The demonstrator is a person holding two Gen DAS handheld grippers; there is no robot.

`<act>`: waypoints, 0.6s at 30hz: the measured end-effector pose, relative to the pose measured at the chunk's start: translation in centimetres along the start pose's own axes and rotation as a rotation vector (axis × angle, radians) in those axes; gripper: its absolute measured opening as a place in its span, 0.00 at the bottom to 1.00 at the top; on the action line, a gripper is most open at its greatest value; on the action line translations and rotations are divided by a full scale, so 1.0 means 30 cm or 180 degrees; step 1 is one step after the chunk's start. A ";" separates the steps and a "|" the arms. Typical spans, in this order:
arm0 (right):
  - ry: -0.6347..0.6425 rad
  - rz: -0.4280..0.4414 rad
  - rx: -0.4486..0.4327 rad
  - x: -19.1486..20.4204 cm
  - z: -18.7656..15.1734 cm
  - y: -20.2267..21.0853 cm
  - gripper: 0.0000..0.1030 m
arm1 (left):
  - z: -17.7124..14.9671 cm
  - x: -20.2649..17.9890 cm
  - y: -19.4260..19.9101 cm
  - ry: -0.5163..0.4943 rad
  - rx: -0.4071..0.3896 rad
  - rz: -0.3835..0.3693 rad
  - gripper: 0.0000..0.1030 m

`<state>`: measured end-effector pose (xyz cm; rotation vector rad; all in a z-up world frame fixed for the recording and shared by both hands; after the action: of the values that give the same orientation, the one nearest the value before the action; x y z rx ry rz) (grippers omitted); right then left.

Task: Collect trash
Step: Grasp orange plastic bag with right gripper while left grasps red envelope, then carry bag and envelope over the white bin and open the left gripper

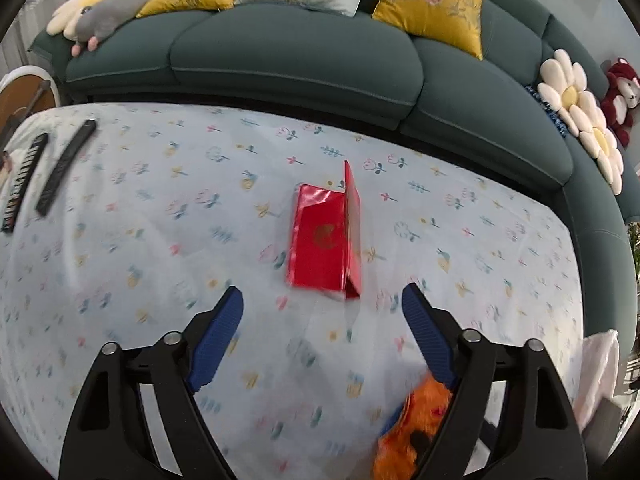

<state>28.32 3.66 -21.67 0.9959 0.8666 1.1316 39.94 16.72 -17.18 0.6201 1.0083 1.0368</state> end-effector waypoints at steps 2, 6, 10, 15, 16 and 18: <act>0.0115 -0.0077 -0.0065 0.015 0.004 -0.001 0.54 | 0.016 0.000 -0.051 0.0019 0.0080 -0.0012 0.60; 0.0206 -0.0108 -0.0157 0.019 -0.001 -0.002 0.51 | 0.028 -0.006 -0.125 0.0029 0.0212 -0.0043 0.27; 0.0257 -0.0112 -0.0217 0.014 -0.005 -0.002 0.48 | 0.002 -0.017 -0.133 0.0016 0.0260 -0.0048 0.08; 0.0146 -0.0091 -0.0175 -0.018 -0.001 -0.004 0.24 | -0.057 -0.042 -0.092 -0.0084 0.0279 -0.0015 0.04; 0.0098 -0.0060 -0.0139 -0.030 0.002 -0.006 0.20 | -0.071 -0.043 -0.083 -0.0079 0.0286 -0.0015 0.04; -0.0030 0.0054 -0.0034 -0.062 0.001 -0.007 0.13 | -0.108 -0.050 -0.061 -0.0067 0.0302 -0.0022 0.04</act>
<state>28.02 1.81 -21.75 1.0007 0.8451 1.1442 37.53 14.51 -19.52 0.7032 1.0451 0.9789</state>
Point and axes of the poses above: each gripper's, at about its wrist camera, not at the fingertips, and y roughly against the way its jaws point, x to its left, z to its top, the point moved 2 cm from there along -y, roughly the way its jaws point, and after that the axes turned 15 degrees about -z, right-handed, at the moved point
